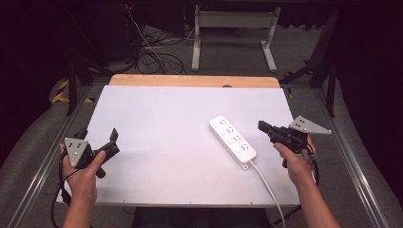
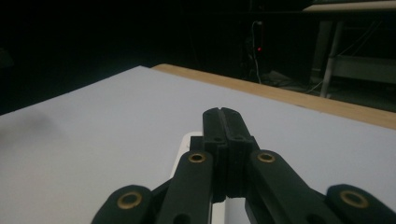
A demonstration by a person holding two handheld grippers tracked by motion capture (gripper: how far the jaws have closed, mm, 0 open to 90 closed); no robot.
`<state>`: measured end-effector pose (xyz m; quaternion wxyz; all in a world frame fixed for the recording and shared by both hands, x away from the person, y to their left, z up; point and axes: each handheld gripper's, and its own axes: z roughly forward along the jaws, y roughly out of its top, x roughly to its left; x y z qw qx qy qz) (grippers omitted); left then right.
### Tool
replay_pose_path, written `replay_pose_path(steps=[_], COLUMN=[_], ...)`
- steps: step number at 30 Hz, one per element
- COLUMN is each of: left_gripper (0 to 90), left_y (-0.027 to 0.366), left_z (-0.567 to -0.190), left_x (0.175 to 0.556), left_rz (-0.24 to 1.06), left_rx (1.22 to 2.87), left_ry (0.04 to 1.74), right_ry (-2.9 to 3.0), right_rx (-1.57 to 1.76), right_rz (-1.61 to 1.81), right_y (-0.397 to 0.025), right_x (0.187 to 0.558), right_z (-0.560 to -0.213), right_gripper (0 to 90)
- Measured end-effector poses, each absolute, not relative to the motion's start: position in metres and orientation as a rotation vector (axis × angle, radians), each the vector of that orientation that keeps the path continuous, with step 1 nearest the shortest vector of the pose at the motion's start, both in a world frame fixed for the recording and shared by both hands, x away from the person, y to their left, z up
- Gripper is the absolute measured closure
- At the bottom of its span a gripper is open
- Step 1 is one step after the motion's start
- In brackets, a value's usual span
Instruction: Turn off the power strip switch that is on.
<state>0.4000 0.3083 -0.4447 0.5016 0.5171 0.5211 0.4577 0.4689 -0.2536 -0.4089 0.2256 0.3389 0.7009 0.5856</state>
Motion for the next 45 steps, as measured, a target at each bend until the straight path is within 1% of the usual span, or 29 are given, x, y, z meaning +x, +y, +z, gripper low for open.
replay_pose_path(steps=[7, 11, 14, 17, 18, 19, 20, 21, 22, 23, 24, 25, 29, 32, 36, 38, 45], left_gripper=[3.8, 3.8, 3.8, 3.8, 3.8, 3.8, 3.8, 3.8, 3.8, 3.8, 3.8, 3.8, 3.7, 3.7, 3.8, 3.8, 3.8], left_y=[0.309, 0.308, 0.308, 0.309, 0.309, 0.309, 0.309, 0.309, 0.309, 0.308, 0.308, 0.308, 0.309, 0.309, 0.309, 0.309, 0.309], left_z=[-0.445, -0.444, -0.445, -0.445, -0.445, -0.445, -0.445, -0.445, -0.445, -0.445, -0.445, -0.445, -0.445, -0.445, -0.445, -0.445, -0.445], left_x=[0.400, 0.400, 0.400, 0.400, 0.400, 0.400, 0.400, 0.400, 0.400, 0.400, 0.400, 0.400, 0.400, 0.400, 0.400, 0.400, 0.399], left_rz=[1.106, 1.106, 1.104, 1.106, 1.106, 1.106, 1.105, 1.105, 1.104, 1.104, 1.103, 1.103, 1.105, 1.104, 1.104, 1.104, 1.101], left_rx=[1.242, 1.247, 1.249, 1.246, 1.243, 1.243, 1.244, 1.243, 1.243, 1.243, 1.243, 1.243, 1.245, 1.246, 1.246, 1.246, 1.244], left_ry=[1.260, 1.259, 1.260, 1.260, 1.261, 1.261, 1.261, 1.261, 1.260, 1.258, 1.257, 1.257, 1.256, 1.256, 1.255, 1.254, 1.256], right_ry=[1.809, 1.745, 1.740, 1.746, 1.745, 1.741, 1.731, 1.698, 1.698, 1.682, 1.674, 1.669, 1.667, 1.658, 1.654, 1.649, 1.648], right_rx=[0.869, 0.921, 0.919, 0.916, 0.917, 0.919, 0.924, 0.950, 0.950, 0.983, 1.009, 1.019, 1.032, 1.041, 1.043, 1.052, 1.046], right_rz=[1.688, 1.701, 1.693, 1.693, 1.689, 1.685, 1.696, 1.692, 1.692, 1.690, 1.679, 1.674, 1.660, 1.662, 1.668, 1.663, 1.659], right_y=[-0.277, -0.291, -0.291, -0.290, -0.290, -0.291, -0.291, -0.292, -0.292, -0.292, -0.293, -0.294, -0.298, -0.298, -0.299, -0.300, -0.299], right_x=[0.460, 0.460, 0.461, 0.461, 0.461, 0.461, 0.461, 0.463, 0.463, 0.464, 0.465, 0.466, 0.468, 0.468, 0.468, 0.468, 0.467], right_z=[-0.418, -0.421, -0.421, -0.422, -0.422, -0.422, -0.422, -0.420, -0.420, -0.420, -0.419, -0.420, -0.422, -0.422, -0.422, -0.422, -0.422], right_gripper=[86.9, 86.8, 86.4, 84.0, 81.1, 75.9, 68.6, 48.1, 48.1, 37.4, 29.4, 24.7, 14.8, 10.2, 7.1, 3.3, 2.2])
